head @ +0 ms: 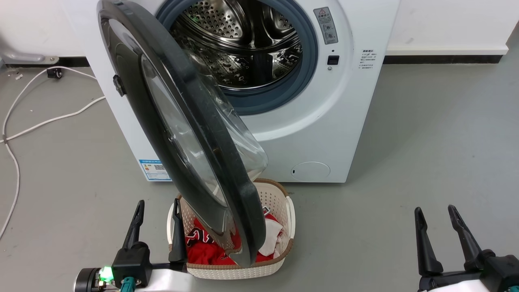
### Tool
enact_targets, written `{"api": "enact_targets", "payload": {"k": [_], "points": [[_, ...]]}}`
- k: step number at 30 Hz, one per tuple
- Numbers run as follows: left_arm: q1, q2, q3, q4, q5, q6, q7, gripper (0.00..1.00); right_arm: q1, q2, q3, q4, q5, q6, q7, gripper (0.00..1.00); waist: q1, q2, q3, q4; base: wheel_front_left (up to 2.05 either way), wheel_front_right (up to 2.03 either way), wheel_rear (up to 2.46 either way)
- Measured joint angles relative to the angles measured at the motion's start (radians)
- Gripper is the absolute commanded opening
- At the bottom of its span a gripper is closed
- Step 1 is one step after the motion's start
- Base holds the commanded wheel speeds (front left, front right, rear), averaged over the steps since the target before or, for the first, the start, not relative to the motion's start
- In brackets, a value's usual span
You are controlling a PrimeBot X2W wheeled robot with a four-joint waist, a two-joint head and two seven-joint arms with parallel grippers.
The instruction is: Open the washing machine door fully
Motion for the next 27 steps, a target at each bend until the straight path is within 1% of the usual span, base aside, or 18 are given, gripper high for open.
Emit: {"api": "enact_targets", "payload": {"k": [11,12,13,14,15,23,24,27], "points": [[0.001,0.0,0.004,0.002,-0.01,0.001,0.0,1.0,0.005,0.0,0.007,0.003,0.013,0.0,0.0,1.0,0.0,0.0,0.0,0.005,0.0,0.0,0.0],[0.002,0.0,0.005,0.004,-0.016,0.0,0.0,0.82,0.005,0.0,0.008,0.004,0.013,0.0,0.0,1.0,0.0,0.0,0.0,0.004,0.0,0.0,0.0],[0.002,0.0,0.006,0.006,-0.018,0.0,0.0,0.82,0.005,0.0,0.008,0.004,0.013,0.0,0.0,1.0,0.0,0.0,0.0,0.004,0.0,0.0,0.0],[0.002,0.0,0.007,0.003,-0.019,0.001,0.0,0.31,0.005,0.0,0.01,0.005,0.013,0.0,0.0,1.0,0.0,0.0,0.001,0.003,0.0,0.0,0.0],[0.002,0.0,0.009,-0.001,-0.019,0.001,0.0,0.0,0.005,0.0,0.01,0.005,0.013,0.0,0.0,1.0,0.0,0.0,0.001,0.003,0.0,0.0,0.0],[-0.047,0.0,0.033,-0.075,0.0,-0.006,0.0,0.0,0.001,0.0,0.011,0.005,0.013,0.0,0.0,1.0,0.0,0.0,0.008,0.004,0.0,0.0,0.0],[-0.074,0.0,0.031,-0.12,0.012,-0.006,0.0,0.0,0.0,0.0,0.014,0.005,0.013,0.0,0.0,1.0,0.0,0.0,0.009,0.006,0.0,0.0,0.0],[-0.114,0.0,0.014,-0.193,0.031,-0.011,0.0,0.0,-0.001,0.0,0.016,0.005,0.013,0.0,0.0,1.0,0.0,-0.0001,0.011,0.007,0.0,0.0,0.0]]}}
